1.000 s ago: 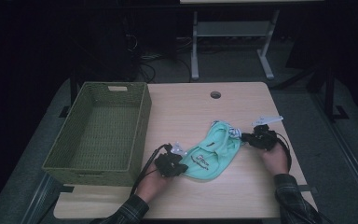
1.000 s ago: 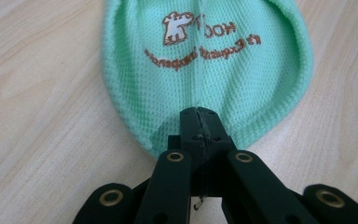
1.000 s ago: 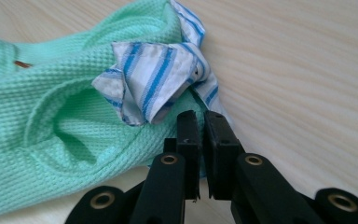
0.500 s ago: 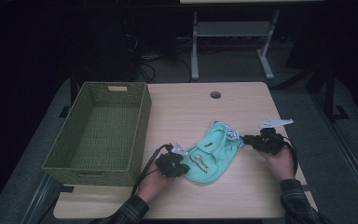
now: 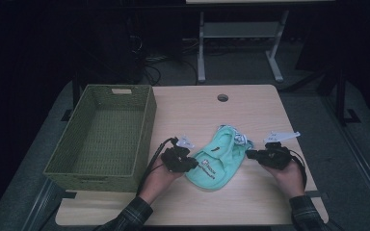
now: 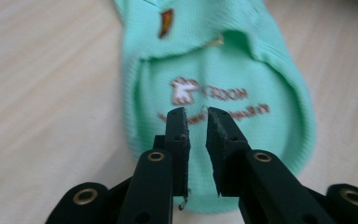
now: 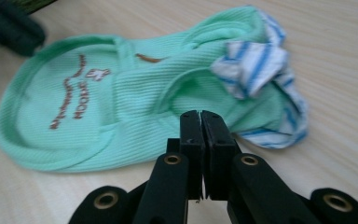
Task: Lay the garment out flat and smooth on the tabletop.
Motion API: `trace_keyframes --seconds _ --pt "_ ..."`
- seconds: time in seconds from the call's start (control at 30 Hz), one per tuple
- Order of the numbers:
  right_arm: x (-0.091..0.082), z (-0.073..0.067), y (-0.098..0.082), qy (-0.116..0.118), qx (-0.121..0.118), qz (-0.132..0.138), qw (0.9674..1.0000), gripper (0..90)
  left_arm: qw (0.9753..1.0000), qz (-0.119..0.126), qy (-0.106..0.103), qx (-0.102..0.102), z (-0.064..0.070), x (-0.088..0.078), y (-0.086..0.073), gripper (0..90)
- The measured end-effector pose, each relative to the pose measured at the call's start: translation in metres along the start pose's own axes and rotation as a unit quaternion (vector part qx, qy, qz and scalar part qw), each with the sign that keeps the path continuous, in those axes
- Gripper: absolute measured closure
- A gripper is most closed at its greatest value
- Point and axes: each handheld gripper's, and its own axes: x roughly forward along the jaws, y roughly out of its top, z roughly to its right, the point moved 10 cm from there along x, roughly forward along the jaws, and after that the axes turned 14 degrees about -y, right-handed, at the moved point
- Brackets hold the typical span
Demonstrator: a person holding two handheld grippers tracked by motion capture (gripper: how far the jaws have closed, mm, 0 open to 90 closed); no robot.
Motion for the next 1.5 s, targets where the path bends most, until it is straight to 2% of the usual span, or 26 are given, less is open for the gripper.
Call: trace_keyframes --seconds 0.27,0.43,0.57,0.7,0.8,0.93,1.17,1.23,1.27,1.3,1.33,1.37,1.43,1.5 --pt "0.004 -0.031 -0.005 0.03 -0.026 -0.01 0.9992 89.7 0.9996 0.005 0.027 -0.006 -0.031 0.004 0.022 89.2" --pt "0.013 -0.048 -0.01 0.042 -0.042 -0.027 0.9979 89.7 0.9994 0.007 0.034 -0.008 -0.049 0.012 0.035 89.6" --pt "0.019 -0.054 -0.014 0.046 -0.056 -0.037 0.9967 89.7 0.9995 0.008 0.029 -0.007 -0.06 0.022 0.044 89.3" --pt "0.023 -0.056 -0.018 0.046 -0.057 -0.048 0.9962 89.7 0.9997 0.001 0.025 -0.002 -0.066 0.034 0.05 86.8" --pt "0.026 -0.056 -0.021 0.044 -0.062 -0.056 0.9955 89.7 0.9997 0.004 0.02 -0.01 -0.067 0.044 0.052 86.6" --pt "0.027 -0.057 -0.02 0.046 -0.062 -0.056 0.9955 89.7 0.9998 -0.009 0.015 -0.006 -0.069 0.053 0.051 86.7" --pt "0.027 -0.056 -0.021 0.048 -0.059 -0.056 0.9955 89.7 1.0 -0.001 -0.003 0.006 -0.055 0.062 0.054 86.8" --pt "0.027 -0.056 -0.02 0.048 -0.06 -0.055 0.9955 89.7 0.9998 -0.01 -0.01 0.013 -0.051 0.065 0.053 87.0" --pt "0.027 -0.056 -0.02 0.048 -0.06 -0.055 0.9955 89.7 0.9999 -0.006 -0.012 0.01 -0.048 0.068 0.054 87.1" --pt "0.027 -0.056 -0.021 0.048 -0.06 -0.055 0.9955 89.7 0.9997 -0.016 -0.013 0.017 -0.047 0.07 0.053 87.1" --pt "0.027 -0.056 -0.021 0.048 -0.06 -0.055 0.9955 89.7 0.9997 -0.012 -0.013 0.014 -0.045 0.072 0.053 87.1" --pt "0.027 -0.056 -0.021 0.048 -0.06 -0.055 0.9955 89.7 0.9996 -0.017 -0.013 0.02 -0.045 0.073 0.052 87.1" --pt "0.027 -0.056 -0.021 0.049 -0.06 -0.055 0.9955 89.7 0.9998 -0.008 -0.012 0.015 -0.043 0.074 0.053 87.0" --pt "0.027 -0.056 -0.021 0.048 -0.06 -0.055 0.9955 89.7 0.9997 -0.01 -0.01 0.018 -0.044 0.074 0.053 87.1"
